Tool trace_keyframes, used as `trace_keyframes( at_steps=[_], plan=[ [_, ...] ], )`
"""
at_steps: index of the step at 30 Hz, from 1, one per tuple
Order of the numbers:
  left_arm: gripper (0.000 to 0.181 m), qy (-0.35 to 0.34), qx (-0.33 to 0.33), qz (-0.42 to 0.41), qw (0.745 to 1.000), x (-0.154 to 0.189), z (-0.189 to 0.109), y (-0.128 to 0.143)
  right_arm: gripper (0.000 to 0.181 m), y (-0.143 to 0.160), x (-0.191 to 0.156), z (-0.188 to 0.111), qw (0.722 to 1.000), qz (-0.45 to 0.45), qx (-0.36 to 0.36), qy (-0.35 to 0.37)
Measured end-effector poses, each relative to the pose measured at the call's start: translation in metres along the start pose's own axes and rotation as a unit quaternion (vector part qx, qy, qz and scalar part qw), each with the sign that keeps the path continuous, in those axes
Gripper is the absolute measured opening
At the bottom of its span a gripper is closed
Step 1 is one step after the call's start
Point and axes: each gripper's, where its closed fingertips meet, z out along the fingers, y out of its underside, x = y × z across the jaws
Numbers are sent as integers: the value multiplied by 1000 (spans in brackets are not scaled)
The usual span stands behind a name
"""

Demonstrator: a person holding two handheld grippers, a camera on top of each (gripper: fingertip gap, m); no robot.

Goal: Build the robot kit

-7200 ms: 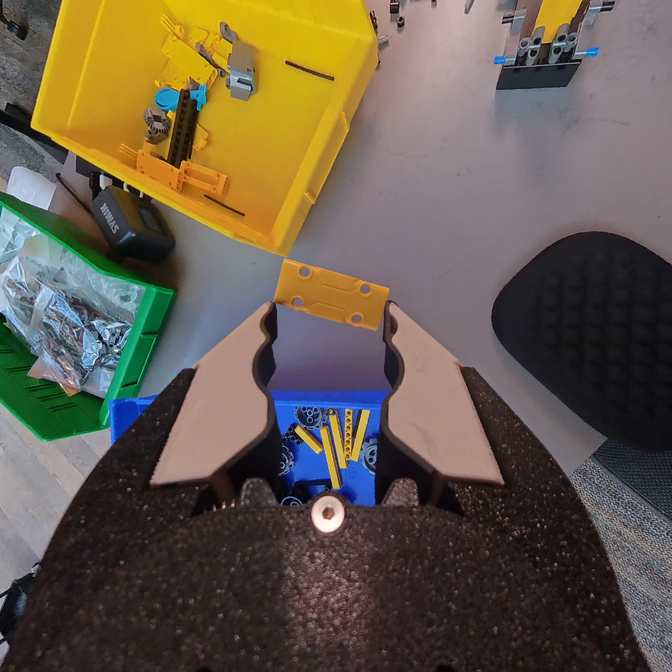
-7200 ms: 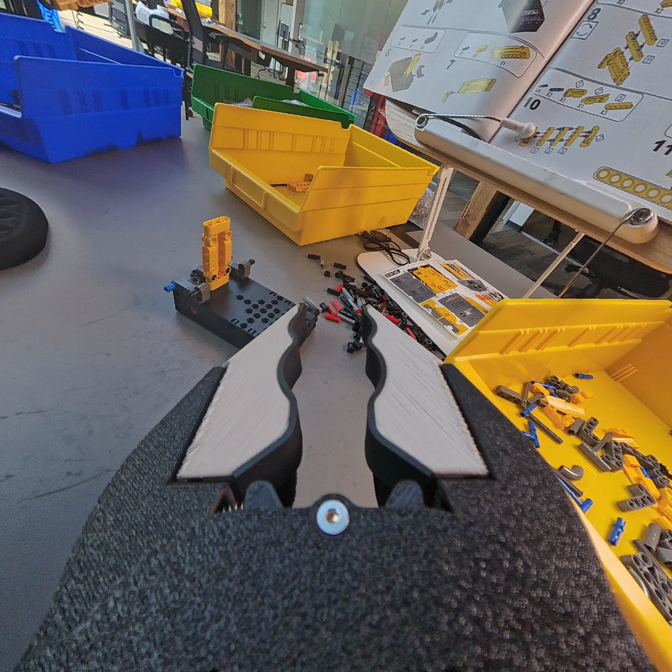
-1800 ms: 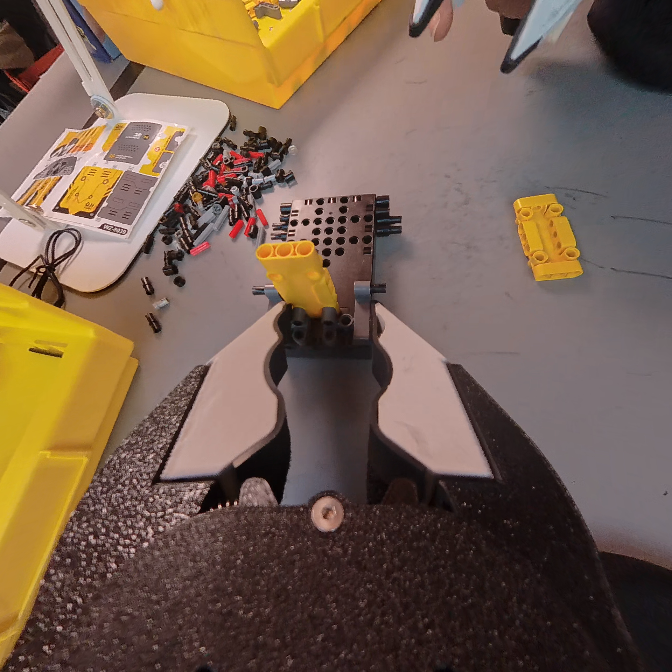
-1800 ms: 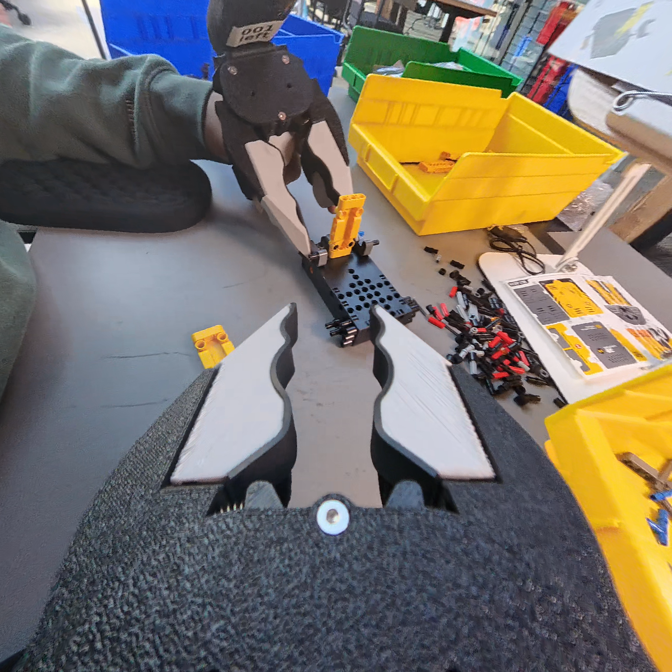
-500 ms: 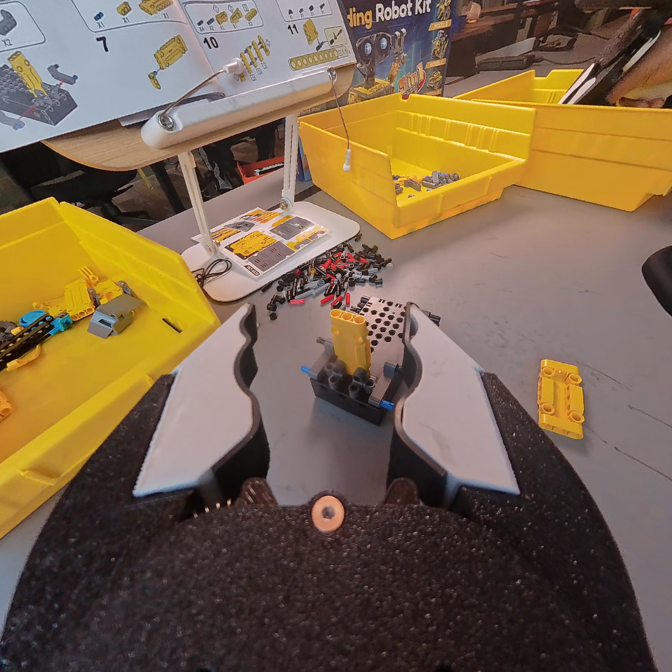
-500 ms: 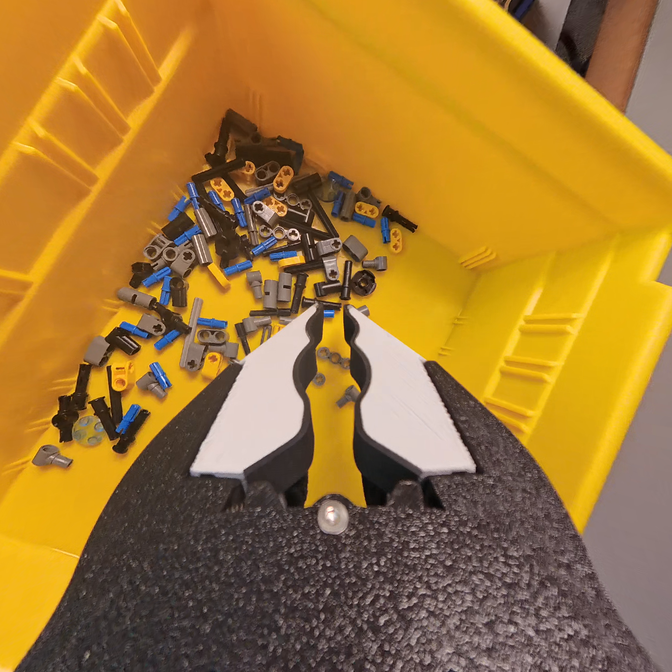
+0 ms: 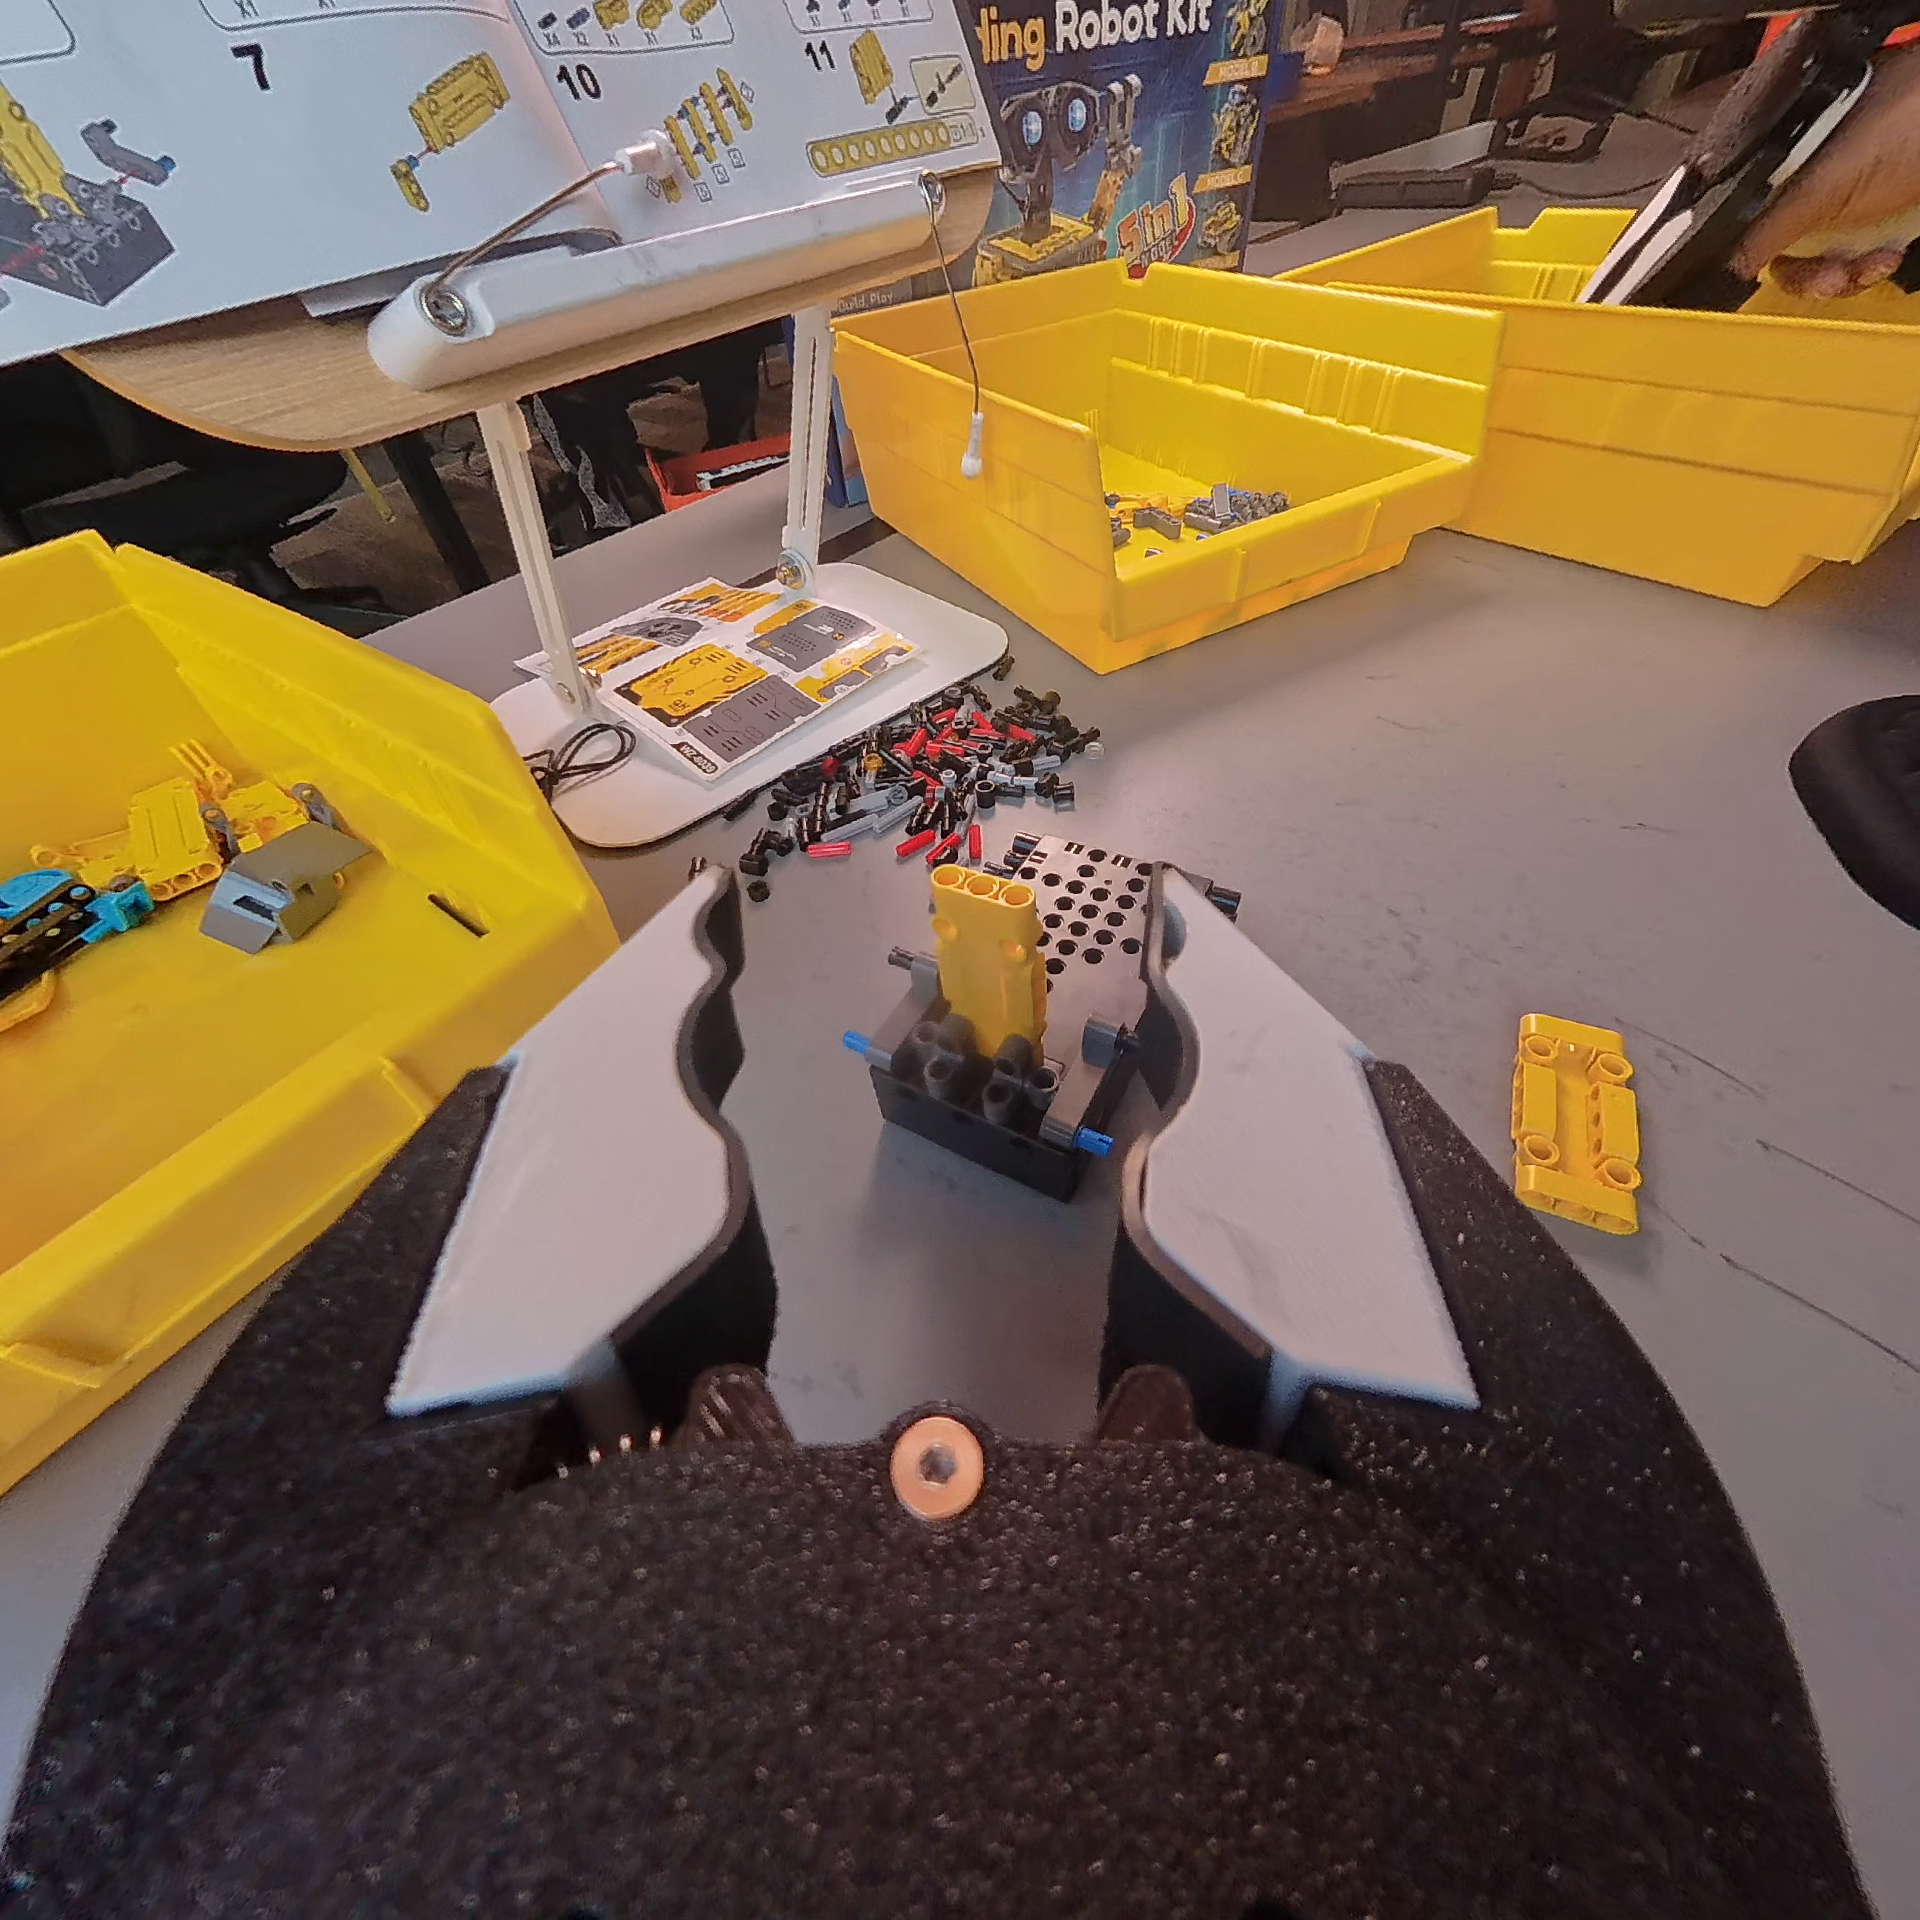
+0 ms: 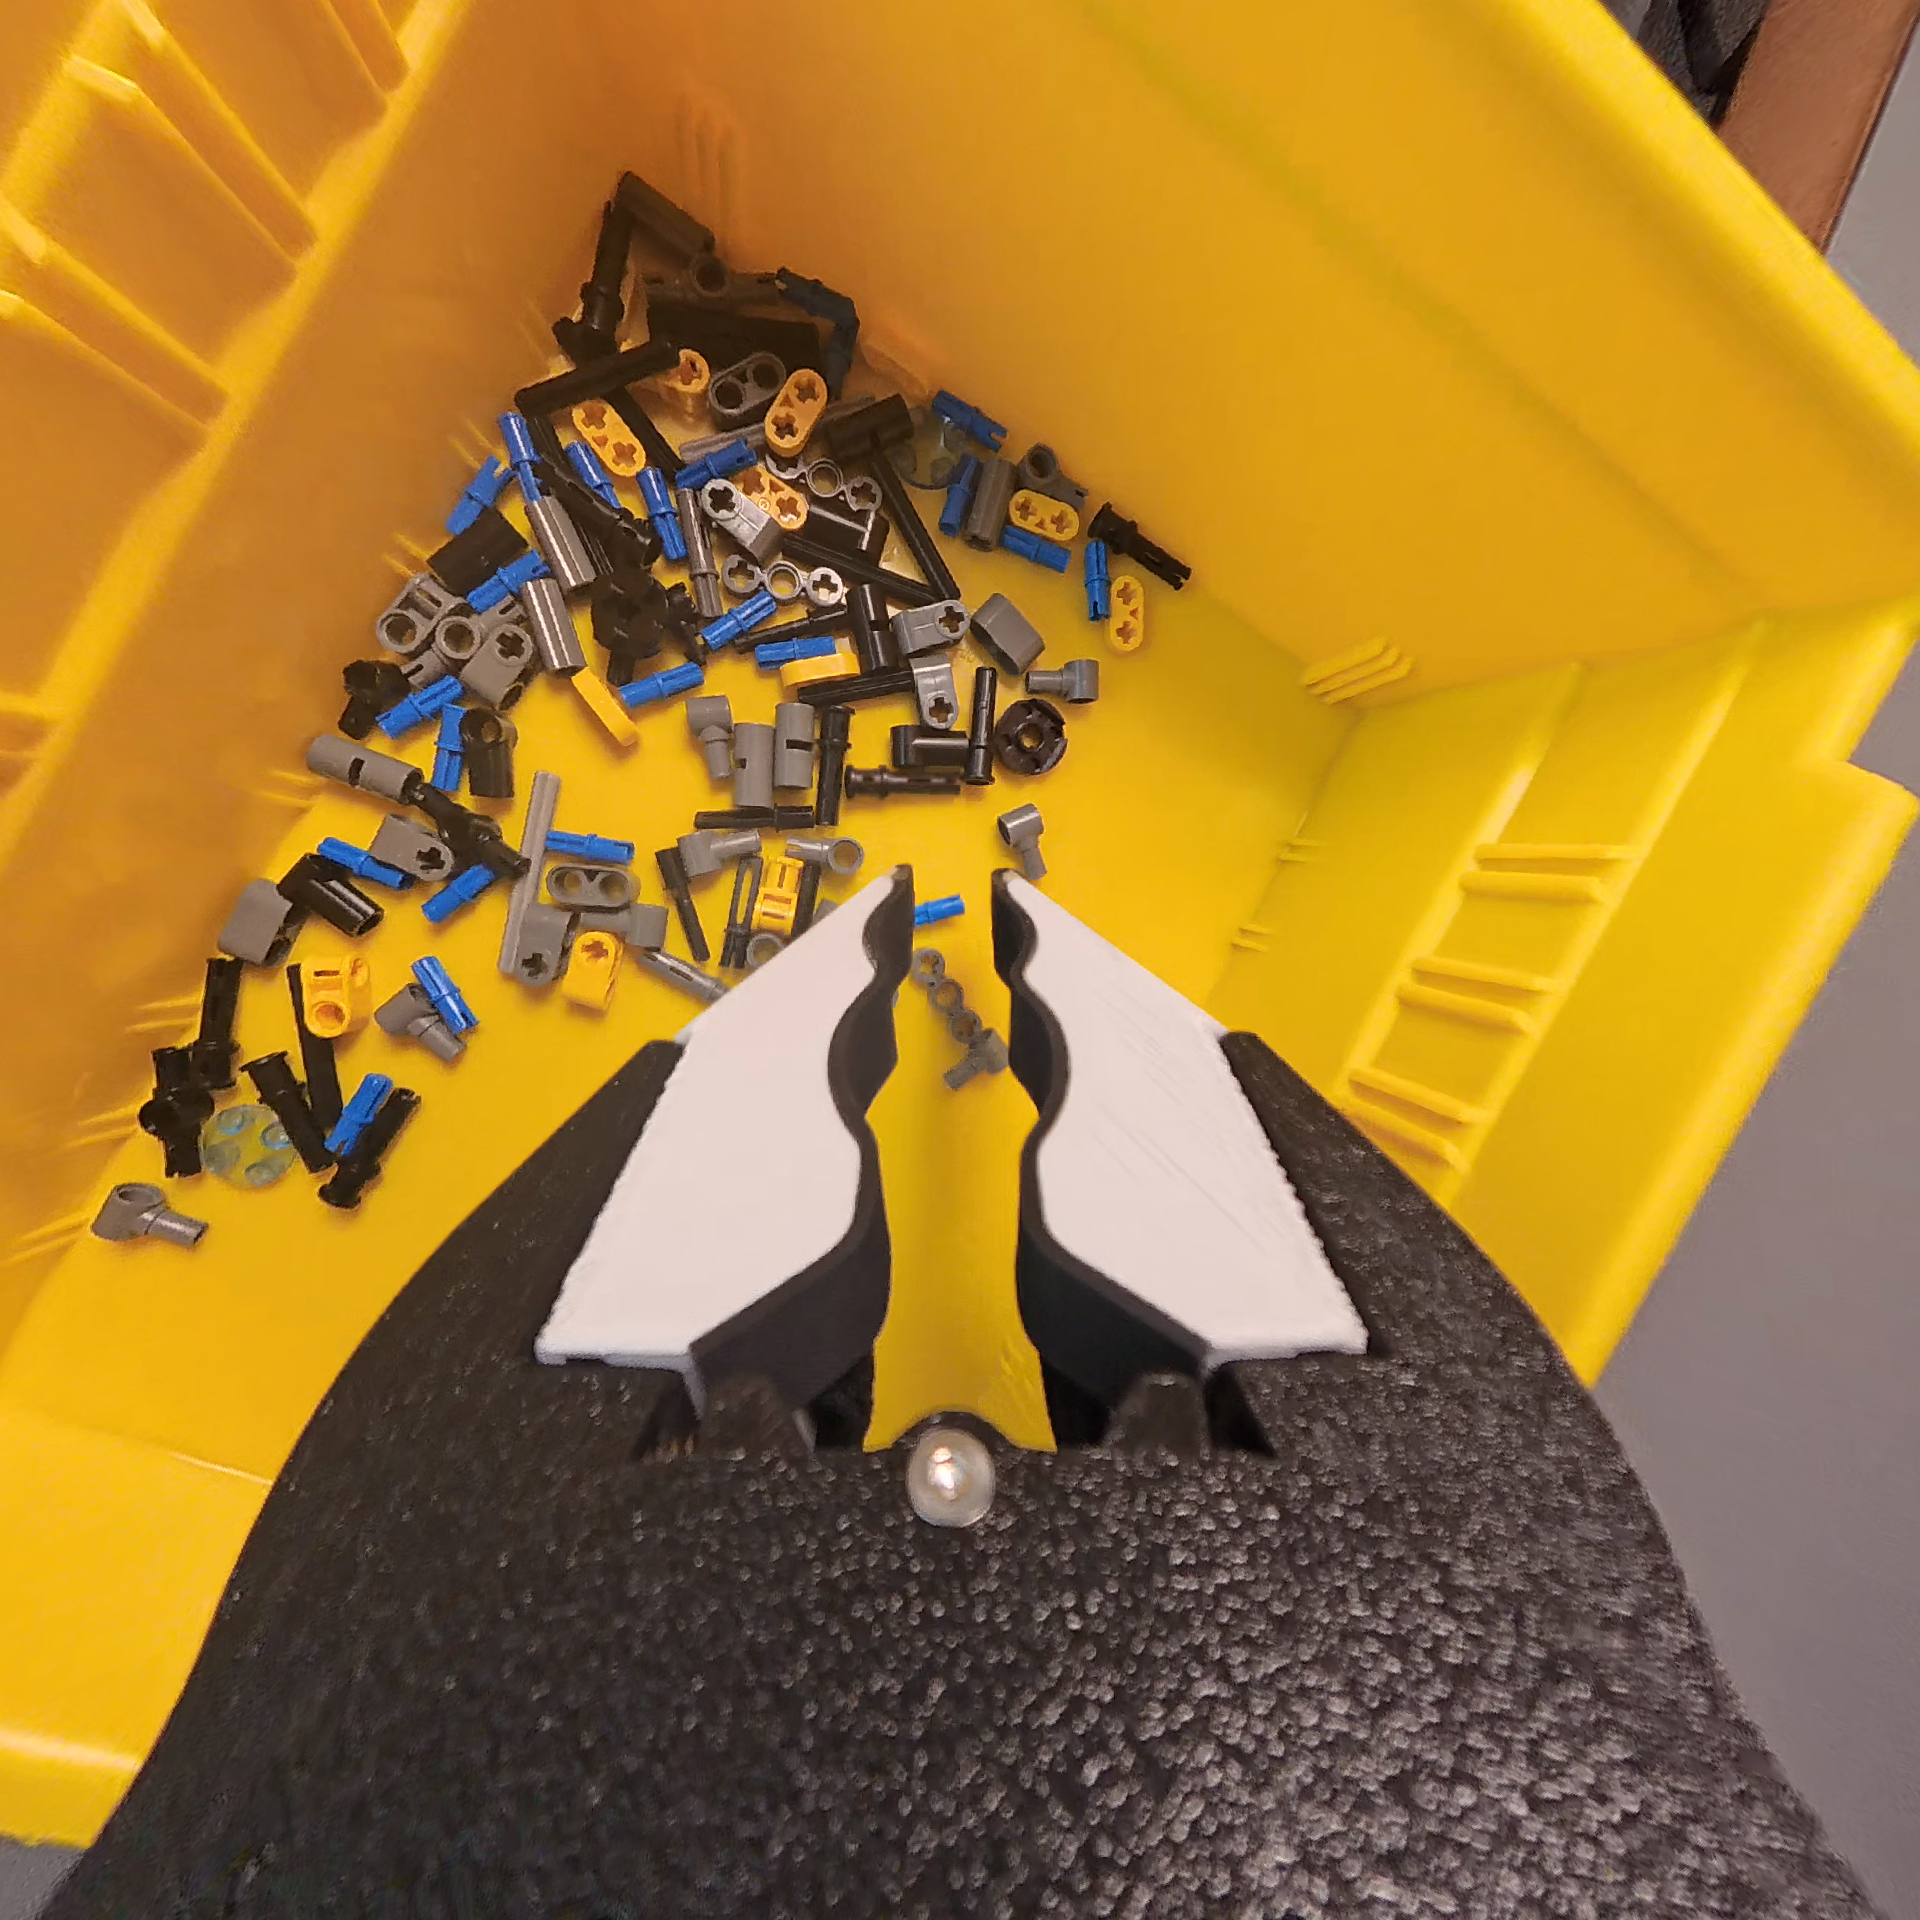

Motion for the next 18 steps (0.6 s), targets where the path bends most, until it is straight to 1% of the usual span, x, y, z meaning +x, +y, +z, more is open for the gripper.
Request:
trace_keyframes(
  at_steps=[3,5,8,13,18],
  plan=[
    [76,7,0,1,1000,3,0,-1,15,10,1,1,999,-2,-37,-2],
    [76,11,2,3,1000,5,-1,-1,14,12,1,5,999,19,-43,-8],
    [75,19,3,1,1000,7,-3,-1,14,11,-3,8,997,52,-40,-30],
    [75,32,9,-6,999,9,-7,-3,20,9,-11,12,993,94,-37,-58],
    [74,39,8,-6,999,9,-10,-1,17,9,-12,17,992,108,-42,-57]
  ],
)
